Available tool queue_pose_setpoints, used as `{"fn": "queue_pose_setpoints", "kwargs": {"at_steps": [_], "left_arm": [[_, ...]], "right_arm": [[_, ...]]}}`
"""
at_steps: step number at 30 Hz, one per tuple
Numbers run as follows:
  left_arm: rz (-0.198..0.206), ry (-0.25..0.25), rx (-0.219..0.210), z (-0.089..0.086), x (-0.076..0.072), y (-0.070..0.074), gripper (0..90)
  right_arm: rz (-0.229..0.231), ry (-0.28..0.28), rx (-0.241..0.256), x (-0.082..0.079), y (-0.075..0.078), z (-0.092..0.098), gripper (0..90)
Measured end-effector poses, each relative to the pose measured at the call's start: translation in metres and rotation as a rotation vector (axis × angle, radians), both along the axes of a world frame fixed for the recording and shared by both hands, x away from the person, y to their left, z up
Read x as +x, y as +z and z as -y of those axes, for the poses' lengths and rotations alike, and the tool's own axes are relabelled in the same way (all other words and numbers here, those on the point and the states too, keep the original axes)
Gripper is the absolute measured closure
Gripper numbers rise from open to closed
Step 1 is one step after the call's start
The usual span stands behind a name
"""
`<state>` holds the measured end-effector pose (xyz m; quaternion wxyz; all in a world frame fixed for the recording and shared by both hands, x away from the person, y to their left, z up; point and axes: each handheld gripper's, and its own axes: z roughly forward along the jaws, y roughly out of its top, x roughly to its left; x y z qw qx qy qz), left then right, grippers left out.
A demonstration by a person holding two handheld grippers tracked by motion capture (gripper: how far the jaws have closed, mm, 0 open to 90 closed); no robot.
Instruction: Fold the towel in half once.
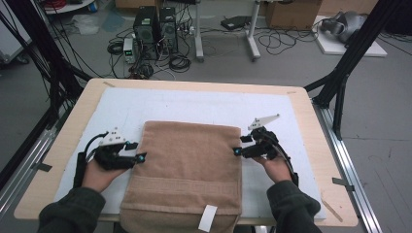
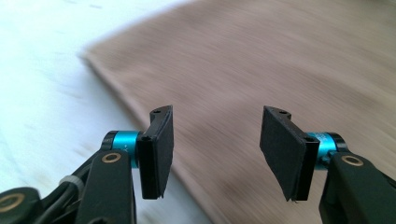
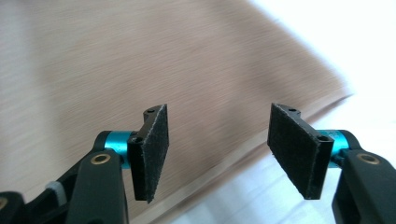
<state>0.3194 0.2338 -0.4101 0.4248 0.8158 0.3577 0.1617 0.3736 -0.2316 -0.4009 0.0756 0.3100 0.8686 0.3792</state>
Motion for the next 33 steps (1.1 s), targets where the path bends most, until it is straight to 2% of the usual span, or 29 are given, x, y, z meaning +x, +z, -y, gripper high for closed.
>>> {"fn": "queue_pose_setpoints", "kwargs": {"at_steps": [1,2,3,4,5,7,8,9,10,11,12,13,14,15,16,17,18,20,21,24,25,26,27,28,33], "left_arm": [[0.001,0.026,0.009,0.002,0.011,-0.003,44.7],[-0.006,0.045,0.04,0.005,0.021,-0.006,44.7],[-0.033,0.064,0.031,0.006,0.03,-0.01,44.6],[-0.07,0.108,0.025,0.007,0.044,-0.018,42.8],[-0.07,0.108,0.025,0.007,0.044,-0.018,41.0],[-0.1,0.162,0.02,0.006,0.053,-0.025,38.6],[-0.114,0.19,0.027,0.005,0.056,-0.028,34.7],[-0.13,0.197,0.031,0.004,0.058,-0.032,34.7],[-0.13,0.192,0.027,0.004,0.059,-0.034,34.6],[-0.12,0.193,0.038,0.006,0.059,-0.033,34.2],[-0.113,0.196,0.05,0.007,0.058,-0.033,38.2],[-0.108,0.178,0.051,0.009,0.057,-0.033,46.6],[-0.102,0.14,0.045,0.013,0.054,-0.032,55.2],[-0.102,0.14,0.045,0.013,0.054,-0.032,61.9],[-0.087,0.12,0.059,0.016,0.053,-0.032,69.0],[-0.084,0.095,0.063,0.018,0.052,-0.032,69.0],[-0.088,0.093,0.062,0.019,0.052,-0.031,78.6],[-0.097,0.092,0.052,0.017,0.053,-0.03,81.3],[-0.086,0.106,0.049,0.016,0.053,-0.029,83.0],[-0.041,0.137,0.017,0.014,0.055,-0.019,83.4],[0.013,0.157,0.019,0.018,0.059,-0.005,83.5],[0.013,0.157,0.019,0.018,0.059,-0.005,83.4],[0.069,0.18,-0.001,0.02,0.064,0.014,83.5],[0.069,0.18,-0.001,0.02,0.064,0.014,83.5],[0.178,0.222,-0.056,0.017,0.09,0.068,82.8]], "right_arm": [[0.004,-0.027,-0.01,0.009,-0.003,-0.001,36.7],[0.004,-0.027,-0.01,0.009,-0.003,-0.001,36.7],[-0.005,-0.051,-0.01,0.017,-0.007,-0.001,36.3],[-0.014,-0.094,-0.012,0.029,-0.014,-0.002,34.0],[-0.014,-0.094,-0.012,0.029,-0.014,-0.002,34.0],[-0.01,-0.119,-0.029,0.036,-0.022,-0.003,29.4],[-0.037,-0.12,-0.04,0.041,-0.031,-0.002,27.8],[-0.037,-0.12,-0.04,0.041,-0.031,-0.002,27.8],[-0.064,-0.122,-0.034,0.043,-0.036,-0.002,28.0],[-0.068,-0.129,-0.038,0.043,-0.038,-0.003,28.8],[-0.046,-0.116,-0.072,0.041,-0.036,-0.007,41.8],[-0.045,-0.085,-0.068,0.04,-0.035,-0.009,51.8],[-0.05,-0.06,-0.068,0.039,-0.034,-0.012,60.5],[-0.05,-0.06,-0.068,0.039,-0.034,-0.012,60.5],[-0.073,-0.028,-0.039,0.038,-0.035,-0.015,76.2],[-0.073,-0.028,-0.039,0.038,-0.035,-0.015,76.2],[-0.113,-0.032,0.004,0.04,-0.036,-0.013,80.3],[-0.116,-0.028,0.008,0.041,-0.035,-0.012,81.6],[-0.077,-0.035,-0.007,0.041,-0.029,-0.011,82.5],[-0.01,-0.04,-0.024,0.044,-0.011,-0.013,82.6],[0.014,-0.039,-0.036,0.047,-0.001,-0.015,82.6],[0.046,-0.04,-0.046,0.049,0.009,-0.018,82.6],[0.07,-0.046,-0.053,0.053,0.021,-0.019,82.6],[0.096,-0.056,-0.052,0.056,0.033,-0.019,82.6],[0.225,-0.076,-0.031,0.078,0.094,-0.014,80.4]]}}
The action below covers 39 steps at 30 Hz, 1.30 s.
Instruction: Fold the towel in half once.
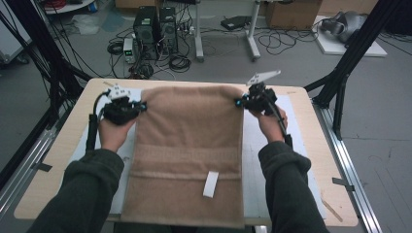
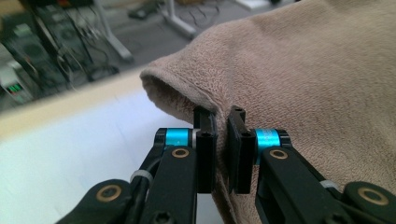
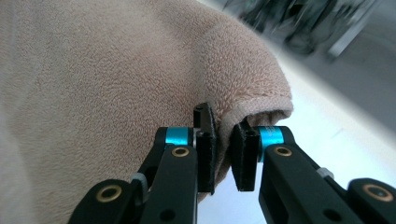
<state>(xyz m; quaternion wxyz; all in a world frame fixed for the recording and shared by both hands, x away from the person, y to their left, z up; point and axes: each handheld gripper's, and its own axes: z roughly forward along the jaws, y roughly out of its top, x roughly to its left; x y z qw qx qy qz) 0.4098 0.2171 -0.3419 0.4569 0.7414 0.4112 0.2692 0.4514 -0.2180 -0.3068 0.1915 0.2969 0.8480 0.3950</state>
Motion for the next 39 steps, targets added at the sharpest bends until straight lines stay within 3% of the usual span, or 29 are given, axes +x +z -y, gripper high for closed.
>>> {"fn": "queue_pose_setpoints", "kwargs": {"at_steps": [1,2,3,4,5,6,7,10,11,12,15,16,17,18,20,21,22,24,25,27,30,33,35,39], "left_arm": [[0.011,0.02,-0.002,0.0,0.009,0.009,79.4],[0.01,0.062,-0.012,0.001,0.017,0.015,79.4],[-0.003,0.102,-0.024,0.001,0.023,0.019,69.4],[-0.027,0.118,-0.032,0.0,0.027,0.019,58.3],[-0.039,0.118,-0.031,-0.001,0.029,0.017,53.2],[-0.059,0.108,-0.01,-0.002,0.029,0.013,53.2],[-0.075,0.098,0.003,-0.004,0.027,0.008,50.0],[-0.103,0.069,0.012,-0.01,0.017,-0.011,48.3],[-0.121,0.054,0.019,-0.011,0.014,-0.018,48.3],[-0.136,0.041,0.035,-0.013,0.009,-0.024,46.7],[-0.17,0.007,0.059,-0.017,-0.005,-0.039,46.2],[-0.175,-0.009,0.063,-0.018,-0.013,-0.044,45.4],[-0.177,-0.035,0.083,-0.018,-0.025,-0.051,45.5],[-0.177,-0.035,0.083,-0.018,-0.025,-0.051,45.4],[-0.197,-0.075,0.096,-0.017,-0.043,-0.062,45.3],[-0.197,-0.075,0.096,-0.017,-0.043,-0.062,45.4],[-0.206,-0.088,0.105,-0.016,-0.049,-0.066,45.7],[-0.214,-0.118,0.104,-0.015,-0.06,-0.072,46.5],[-0.206,-0.129,0.1,-0.014,-0.066,-0.076,47.3],[-0.21,-0.175,0.087,-0.013,-0.077,-0.082,49.0],[-0.201,-0.189,0.085,-0.01,-0.08,-0.088,55.9],[-0.271,-0.19,0.097,-0.007,-0.075,-0.099,62.7],[-0.264,-0.177,0.094,-0.006,-0.075,-0.099,68.9],[-0.239,-0.172,0.107,-0.004,-0.076,-0.1,80.5]], "right_arm": [[0.032,-0.021,0.005,0.007,0.008,0.001,69.6],[0.032,-0.021,0.005,0.007,0.008,0.001,69.6],[0.057,-0.071,-0.006,0.014,0.012,0.002,56.1],[0.039,-0.113,-0.017,0.022,0.013,0.004,46.7],[-0.032,-0.144,-0.003,0.031,0.004,0.008,40.3],[-0.032,-0.144,-0.003,0.031,0.004,0.008,40.3],[-0.071,-0.139,-0.017,0.028,-0.01,0.009,37.7],[-0.084,-0.11,-0.034,0.016,-0.033,0.008,37.1],[-0.084,-0.11,-0.034,0.016,-0.033,0.008,37.1],[-0.118,-0.082,-0.025,0.006,-0.044,0.005,36.7],[-0.123,-0.054,-0.053,-0.007,-0.052,0.001,36.4],[-0.15,-0.016,-0.047,-0.018,-0.059,-0.002,37.0],[-0.147,0.001,-0.051,-0.025,-0.061,-0.004,37.9],[-0.137,0.017,-0.045,-0.032,-0.064,-0.005,39.1],[-0.147,0.035,-0.043,-0.045,-0.07,-0.007,39.3],[-0.147,0.035,-0.043,-0.045,-0.07,-0.007,39.3],[-0.162,0.049,-0.007,-0.059,-0.079,-0.008,44.4],[-0.161,0.062,-0.018,-0.067,-0.083,-0.009,45.1],[-0.158,0.078,-0.012,-0.08,-0.093,-0.009,50.2],[-0.17,0.084,-0.032,-0.087,-0.102,-0.007,51.0],[-0.197,0.078,0.004,-0.091,-0.114,-0.003,52.4],[-0.219,0.09,-0.041,-0.091,-0.125,-0.007,57.7],[-0.222,0.096,-0.053,-0.091,-0.128,-0.009,59.8],[-0.197,0.117,-0.093,-0.093,-0.126,-0.015,77.7]]}}
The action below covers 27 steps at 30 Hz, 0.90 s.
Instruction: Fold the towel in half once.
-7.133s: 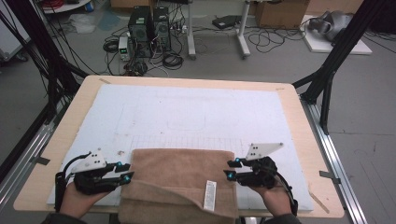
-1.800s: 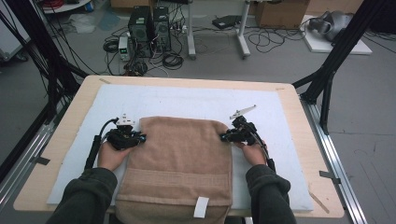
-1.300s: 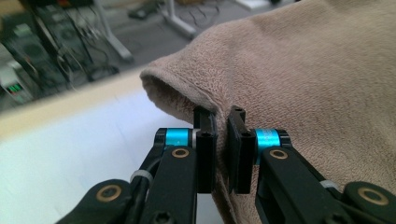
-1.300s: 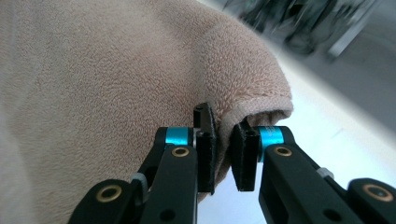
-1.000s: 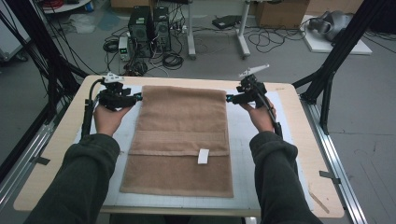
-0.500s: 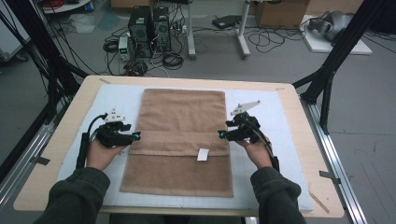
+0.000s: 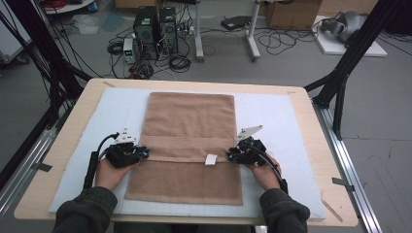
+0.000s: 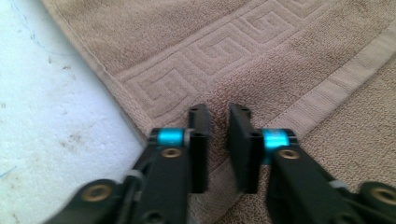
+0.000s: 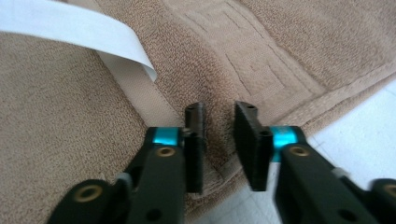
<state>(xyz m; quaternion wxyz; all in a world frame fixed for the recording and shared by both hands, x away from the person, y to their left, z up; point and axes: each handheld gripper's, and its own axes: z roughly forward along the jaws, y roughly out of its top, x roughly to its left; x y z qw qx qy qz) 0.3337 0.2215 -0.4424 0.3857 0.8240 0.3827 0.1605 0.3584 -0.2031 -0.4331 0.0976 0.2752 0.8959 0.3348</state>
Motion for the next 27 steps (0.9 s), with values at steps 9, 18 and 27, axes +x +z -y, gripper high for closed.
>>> {"fn": "queue_pose_setpoints", "kwargs": {"at_steps": [9,18,27], "left_arm": [[0.022,0.007,-0.055,-0.005,-0.003,0.013,85.8],[0.062,-0.017,-0.121,-0.015,-0.019,0.038,85.7],[0.092,-0.078,-0.11,-0.02,-0.075,0.044,85.9]], "right_arm": [[-0.005,-0.009,0.071,0.001,0.017,0.007,84.0],[0.039,0.045,0.099,-0.013,0.05,0.01,83.9],[0.055,0.113,0.125,-0.063,0.058,0.015,83.9]]}}
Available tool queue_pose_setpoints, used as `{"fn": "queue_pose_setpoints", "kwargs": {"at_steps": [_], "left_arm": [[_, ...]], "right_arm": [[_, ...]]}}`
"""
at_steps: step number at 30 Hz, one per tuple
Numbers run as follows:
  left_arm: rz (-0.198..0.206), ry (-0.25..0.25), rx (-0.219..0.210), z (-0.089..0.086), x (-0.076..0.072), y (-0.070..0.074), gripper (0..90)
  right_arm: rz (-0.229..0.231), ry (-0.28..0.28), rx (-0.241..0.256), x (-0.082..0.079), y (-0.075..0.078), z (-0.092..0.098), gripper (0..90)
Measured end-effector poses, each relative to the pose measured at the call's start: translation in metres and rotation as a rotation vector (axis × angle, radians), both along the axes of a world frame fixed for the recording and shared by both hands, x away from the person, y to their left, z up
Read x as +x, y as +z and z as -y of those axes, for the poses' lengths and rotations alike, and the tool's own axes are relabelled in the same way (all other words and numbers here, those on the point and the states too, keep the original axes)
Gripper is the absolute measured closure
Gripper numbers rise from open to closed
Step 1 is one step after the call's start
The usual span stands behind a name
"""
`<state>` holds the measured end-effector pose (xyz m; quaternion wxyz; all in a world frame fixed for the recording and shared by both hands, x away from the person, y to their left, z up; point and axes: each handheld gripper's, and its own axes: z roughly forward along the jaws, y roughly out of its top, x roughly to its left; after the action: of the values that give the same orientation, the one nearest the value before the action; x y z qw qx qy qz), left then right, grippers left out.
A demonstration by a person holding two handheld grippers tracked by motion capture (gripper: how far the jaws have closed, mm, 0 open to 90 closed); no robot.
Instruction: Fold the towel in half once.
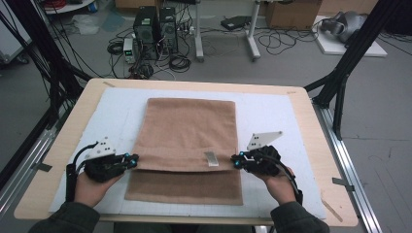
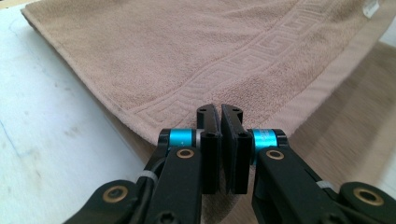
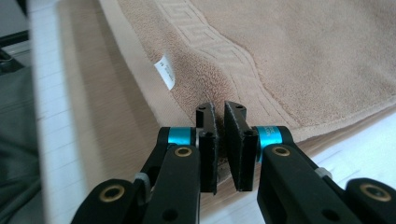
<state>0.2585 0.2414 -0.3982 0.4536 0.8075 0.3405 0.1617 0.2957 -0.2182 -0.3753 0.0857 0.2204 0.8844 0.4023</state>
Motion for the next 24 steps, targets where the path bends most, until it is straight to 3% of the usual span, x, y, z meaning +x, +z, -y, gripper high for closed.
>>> {"fn": "queue_pose_setpoints", "kwargs": {"at_steps": [3,6,7,8,9,10,15,18,19,20,24], "left_arm": [[0.003,-0.017,0.001,-0.001,-0.021,-0.001,86.0],[-0.013,-0.042,0.04,-0.001,-0.035,-0.01,85.6],[-0.034,-0.059,0.054,0.0,-0.037,-0.016,83.2],[-0.057,-0.066,0.069,0.001,-0.038,-0.022,68.1],[-0.068,-0.071,0.069,0.001,-0.039,-0.026,68.1],[-0.077,-0.075,0.073,0.001,-0.04,-0.031,65.5],[-0.11,-0.07,0.066,0.002,-0.033,-0.042,69.2],[-0.096,-0.073,0.075,0.003,-0.032,-0.045,73.9],[-0.088,-0.074,0.074,0.004,-0.033,-0.045,77.9],[-0.072,-0.084,0.066,0.002,-0.032,-0.047,85.3],[-0.077,-0.073,0.044,0.001,-0.032,-0.048,87.1]], "right_arm": [[-0.002,0.038,-0.011,-0.026,0.001,0.0,83.9],[-0.016,0.051,-0.009,-0.035,-0.004,0.001,83.1],[-0.044,0.063,-0.005,-0.037,-0.011,0.0,79.9],[-0.101,0.072,-0.066,-0.038,-0.028,-0.002,71.1],[-0.101,0.072,-0.066,-0.038,-0.028,-0.002,71.1],[-0.112,0.057,-0.086,-0.038,-0.039,-0.001,67.1],[-0.109,0.053,-0.058,-0.035,-0.047,-0.005,61.2],[-0.116,0.05,-0.068,-0.033,-0.051,-0.007,62.5],[-0.117,0.058,-0.081,-0.032,-0.054,-0.008,66.5],[-0.105,0.059,-0.081,-0.032,-0.059,-0.009,76.9],[-0.111,0.058,-0.069,-0.031,-0.058,-0.008,83.2]]}}
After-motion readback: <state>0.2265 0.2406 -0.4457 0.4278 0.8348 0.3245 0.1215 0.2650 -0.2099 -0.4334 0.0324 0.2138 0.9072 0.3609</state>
